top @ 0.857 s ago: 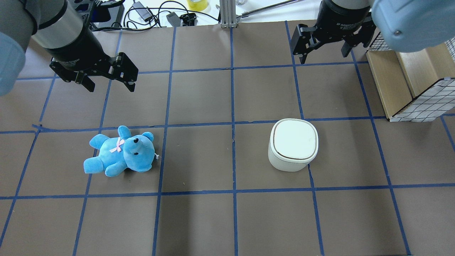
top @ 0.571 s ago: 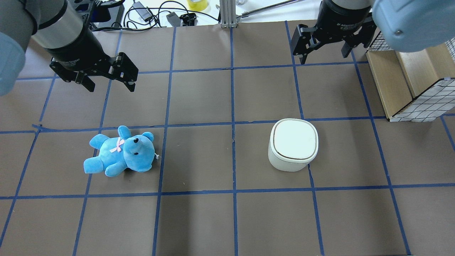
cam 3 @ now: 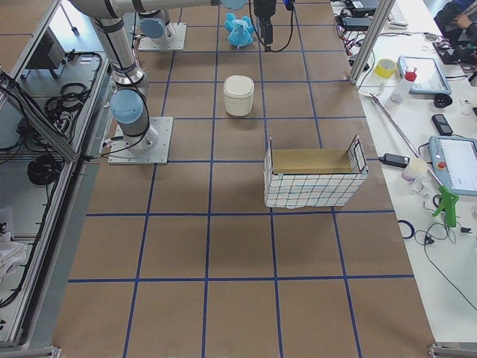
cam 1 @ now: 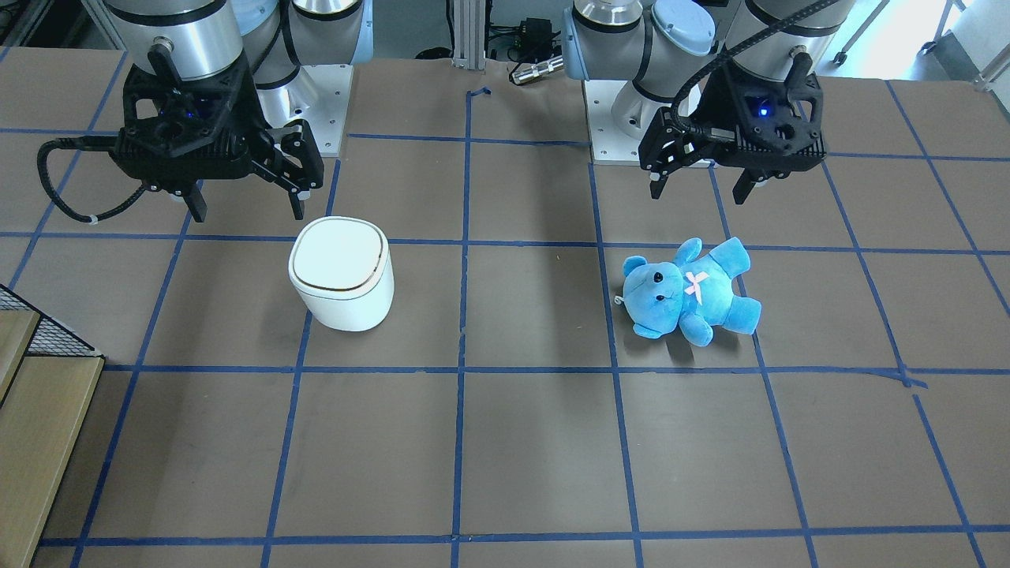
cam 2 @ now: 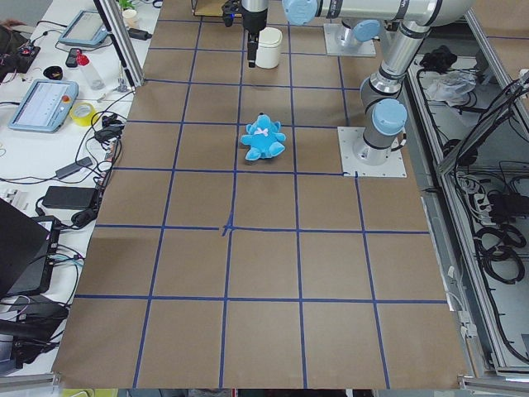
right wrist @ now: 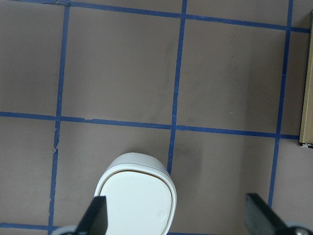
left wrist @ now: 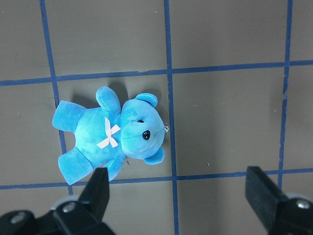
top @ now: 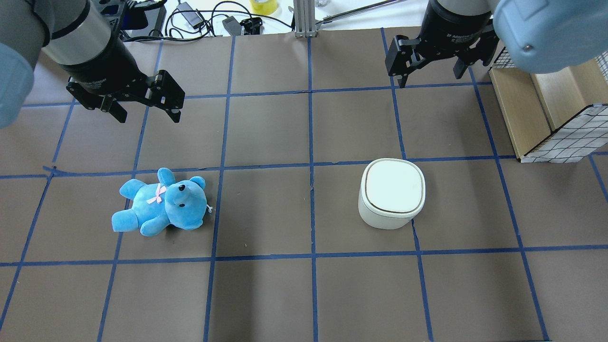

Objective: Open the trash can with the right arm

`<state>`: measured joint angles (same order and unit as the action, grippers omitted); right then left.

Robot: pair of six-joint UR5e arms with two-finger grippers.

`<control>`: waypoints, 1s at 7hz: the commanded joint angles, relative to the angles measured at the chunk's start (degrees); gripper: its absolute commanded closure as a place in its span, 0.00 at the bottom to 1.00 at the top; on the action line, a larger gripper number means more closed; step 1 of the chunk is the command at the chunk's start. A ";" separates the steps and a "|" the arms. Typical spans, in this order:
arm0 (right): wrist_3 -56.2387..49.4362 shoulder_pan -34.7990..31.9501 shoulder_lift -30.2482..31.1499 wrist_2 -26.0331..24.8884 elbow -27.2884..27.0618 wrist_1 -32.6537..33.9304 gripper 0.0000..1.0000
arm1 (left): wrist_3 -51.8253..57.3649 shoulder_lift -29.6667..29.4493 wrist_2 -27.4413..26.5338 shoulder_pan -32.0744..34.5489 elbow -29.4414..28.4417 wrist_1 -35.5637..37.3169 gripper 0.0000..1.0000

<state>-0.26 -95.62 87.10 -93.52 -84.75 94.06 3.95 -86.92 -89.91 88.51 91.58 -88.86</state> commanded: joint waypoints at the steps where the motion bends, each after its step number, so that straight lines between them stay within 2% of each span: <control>1: 0.00 -0.01 0.08 0.09 -0.07 0.07 0.00 | 0.00 0.00 0.00 0.00 0.00 0.00 0.00; 5: 0.09 -0.27 -0.35 0.17 -0.77 -0.62 0.00 | 0.00 0.00 0.00 0.00 0.00 0.00 0.00; 6: 3.74 -0.27 -0.62 0.09 -3.21 -0.63 0.44 | 0.00 0.00 0.00 0.00 0.00 0.00 0.00; 7: 11.52 -0.79 -0.62 1.31 -6.10 -0.11 0.77 | 0.00 0.00 0.00 0.00 0.00 0.00 0.00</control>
<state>4.15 -95.99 86.61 -93.13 -87.81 93.62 3.96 -86.93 -89.91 88.51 91.58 -88.86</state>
